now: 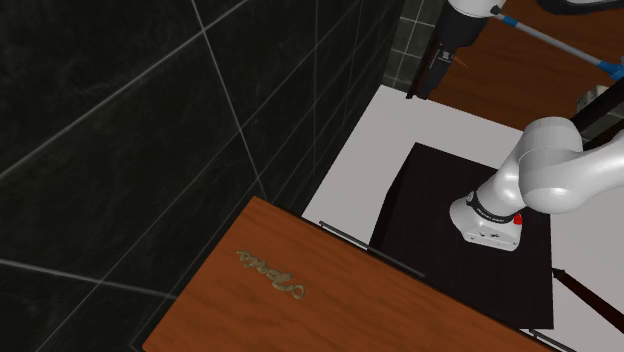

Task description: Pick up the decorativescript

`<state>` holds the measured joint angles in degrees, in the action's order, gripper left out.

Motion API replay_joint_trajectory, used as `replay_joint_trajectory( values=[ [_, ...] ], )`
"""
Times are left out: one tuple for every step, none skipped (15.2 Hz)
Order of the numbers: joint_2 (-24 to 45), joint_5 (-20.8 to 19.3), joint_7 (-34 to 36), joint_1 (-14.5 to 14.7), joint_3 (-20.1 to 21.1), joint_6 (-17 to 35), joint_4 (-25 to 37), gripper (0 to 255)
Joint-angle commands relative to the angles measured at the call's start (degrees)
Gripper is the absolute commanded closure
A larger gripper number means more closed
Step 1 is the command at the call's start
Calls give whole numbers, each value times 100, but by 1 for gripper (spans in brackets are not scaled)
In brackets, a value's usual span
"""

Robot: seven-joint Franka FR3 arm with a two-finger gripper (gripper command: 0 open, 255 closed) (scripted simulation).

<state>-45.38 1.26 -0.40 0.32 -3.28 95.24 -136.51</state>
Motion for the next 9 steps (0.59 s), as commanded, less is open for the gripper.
replay_joint_trajectory(
  values=[
    [0, 0, 0, 0, 0, 0, 0, 0],
    [33, 70, 138, 45, 131, 85, -33, 0],
    [74, 138, 275, 89, 262, 172, -58, 0],
    [123, 204, 412, 134, 393, 260, -77, 0],
    [181, 268, 548, 177, 524, 350, -88, 0],
    [247, 329, 684, 219, 656, 440, -92, 0],
    [320, 386, 820, 260, 787, 532, -88, 0],
    [402, 439, 956, 300, 917, 624, -77, 0],
    [491, 489, 1092, 338, 1048, 717, -59, 0]
  ],
)
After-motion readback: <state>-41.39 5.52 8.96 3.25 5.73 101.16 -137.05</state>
